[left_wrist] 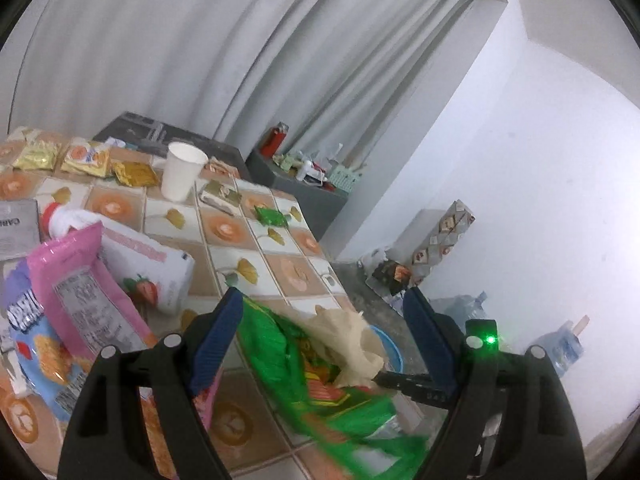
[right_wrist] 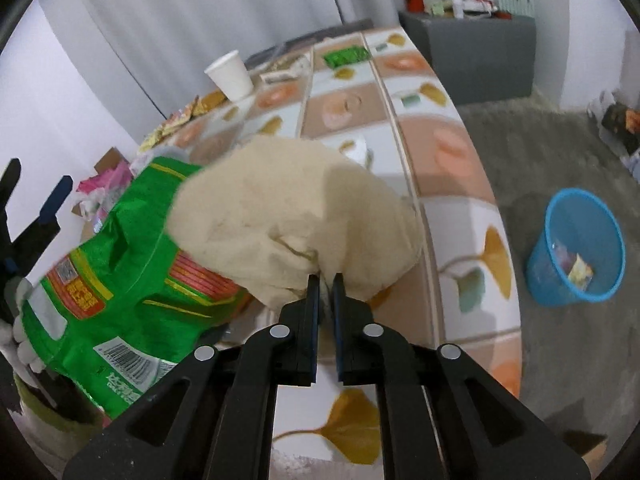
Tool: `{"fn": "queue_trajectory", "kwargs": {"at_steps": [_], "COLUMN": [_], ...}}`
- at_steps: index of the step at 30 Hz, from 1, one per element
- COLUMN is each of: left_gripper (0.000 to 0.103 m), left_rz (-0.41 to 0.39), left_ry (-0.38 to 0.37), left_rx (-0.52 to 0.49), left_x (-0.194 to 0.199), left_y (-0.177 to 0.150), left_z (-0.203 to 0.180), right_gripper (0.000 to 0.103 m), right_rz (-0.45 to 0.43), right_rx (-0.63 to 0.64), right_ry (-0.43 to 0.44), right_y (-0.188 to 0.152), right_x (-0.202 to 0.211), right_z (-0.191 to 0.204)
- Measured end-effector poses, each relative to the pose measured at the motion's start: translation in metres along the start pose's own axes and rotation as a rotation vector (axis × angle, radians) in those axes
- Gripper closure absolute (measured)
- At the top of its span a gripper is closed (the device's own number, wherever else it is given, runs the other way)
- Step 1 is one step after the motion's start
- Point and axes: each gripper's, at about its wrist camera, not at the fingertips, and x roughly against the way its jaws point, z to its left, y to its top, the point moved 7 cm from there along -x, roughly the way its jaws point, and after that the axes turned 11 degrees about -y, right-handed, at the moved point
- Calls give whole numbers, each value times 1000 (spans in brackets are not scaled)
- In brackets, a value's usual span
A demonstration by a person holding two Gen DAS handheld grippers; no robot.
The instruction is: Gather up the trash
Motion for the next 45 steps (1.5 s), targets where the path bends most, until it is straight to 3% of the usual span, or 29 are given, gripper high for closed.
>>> {"fn": "queue_trajectory", "kwargs": {"at_steps": [1, 3, 5, 8, 13, 17, 22, 25, 28, 30, 31, 45], "left_gripper": [23, 23, 23, 23, 23, 23, 23, 23, 23, 23, 23, 23], "left_rz": [16, 54, 88, 129, 175, 235, 281, 286, 283, 284, 283, 270], "left_ry": [6, 39, 53, 72, 109, 179, 200, 201, 195, 192, 191, 181], "left_rx": [-1, 0, 17, 39, -4, -72, -94, -97, -97, -99, -99, -102], "left_x": [-3, -9, -15, -22, -30, -38, -39, -38, -40, -40, -41, -41], "left_y": [-4, -13, -23, -35, -44, -53, -64, -65, -63, -62, -62, -55], "left_z": [0, 3, 7, 13, 11, 10, 11, 11, 11, 10, 9, 4], "right_gripper": [93, 71, 56, 47, 46, 46, 48, 55, 72, 92, 95, 99], "right_rz": [-4, -25, -60, -101, -172, -199, -187, -162, -127, -114, -115, -332], "right_rx": [-3, 2, 14, 38, 99, 150, 264, 307, 296, 268, 248, 24], "right_ry": [4, 10, 5, 7, 15, 34, 26, 4, 5, 10, 18, 259], "right_y": [1, 3, 5, 8, 22, 41, 47, 46, 45, 47, 48, 96], "right_x": [0, 6, 14, 28, 42, 39, 20, 6, -6, -9, -6, 88], "right_z": [-1, -1, -1, -2, 6, 23, 51, 59, 59, 56, 55, 30]}}
